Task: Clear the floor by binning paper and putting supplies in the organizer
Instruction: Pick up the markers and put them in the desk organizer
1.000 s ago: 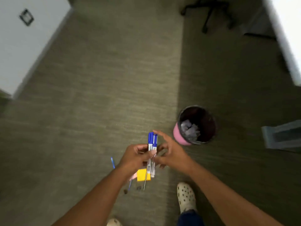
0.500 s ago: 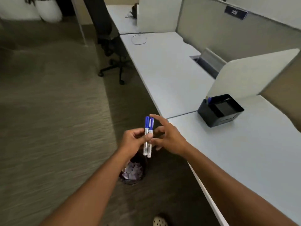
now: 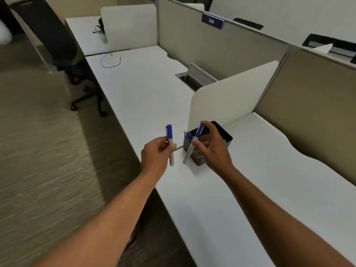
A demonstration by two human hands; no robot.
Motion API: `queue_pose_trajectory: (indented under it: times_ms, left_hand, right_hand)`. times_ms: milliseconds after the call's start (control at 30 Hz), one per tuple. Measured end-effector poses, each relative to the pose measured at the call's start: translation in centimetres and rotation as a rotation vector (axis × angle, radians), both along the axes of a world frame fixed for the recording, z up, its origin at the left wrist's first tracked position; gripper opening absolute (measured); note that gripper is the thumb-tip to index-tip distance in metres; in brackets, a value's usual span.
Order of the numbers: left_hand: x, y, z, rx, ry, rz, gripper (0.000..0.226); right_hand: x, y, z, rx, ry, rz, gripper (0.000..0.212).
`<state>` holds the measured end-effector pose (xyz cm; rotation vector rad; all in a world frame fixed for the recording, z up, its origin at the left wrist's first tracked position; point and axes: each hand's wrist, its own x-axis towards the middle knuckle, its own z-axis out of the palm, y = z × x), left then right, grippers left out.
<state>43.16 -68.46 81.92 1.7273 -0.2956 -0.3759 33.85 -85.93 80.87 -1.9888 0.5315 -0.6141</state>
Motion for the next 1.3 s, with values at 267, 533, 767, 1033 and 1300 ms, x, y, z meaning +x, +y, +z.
queue_pose_trajectory:
  times_ms: [267, 533, 767, 1033, 1300]
  left_hand:
    - [2.4, -3.6, -2.7, 0.095, -0.075, 0.072, 0.015]
    - [3.2, -3.8, -5.2, 0.095, -0.049, 0.065, 0.018]
    - [3.3, -4.0, -5.9, 0.119, -0.044, 0.030, 0.021]
    - [3.6, -3.9, -6.0, 0.130, -0.027, -0.005, 0.022]
    - [2.8, -6.4, -5.9, 0.225, -0.116, -0.122, 0.023]
  right_hand:
    - [4.1, -8.1, -3.4, -0.040, -0.125, -0.282, 0.049]
    - [9.2, -11.3, -7.2, -0.329, 0.009, -0.164, 0.042]
    - [11.2, -12.1, -8.4, -0.514, 0.165, -0.055, 0.036]
    - [10.8, -12.8, -10.5, -0.487, 0.321, 0.014, 0.030]
    - [6.7, -8.5, -5.6, -0.077, -0.006, -0.036, 0.029]
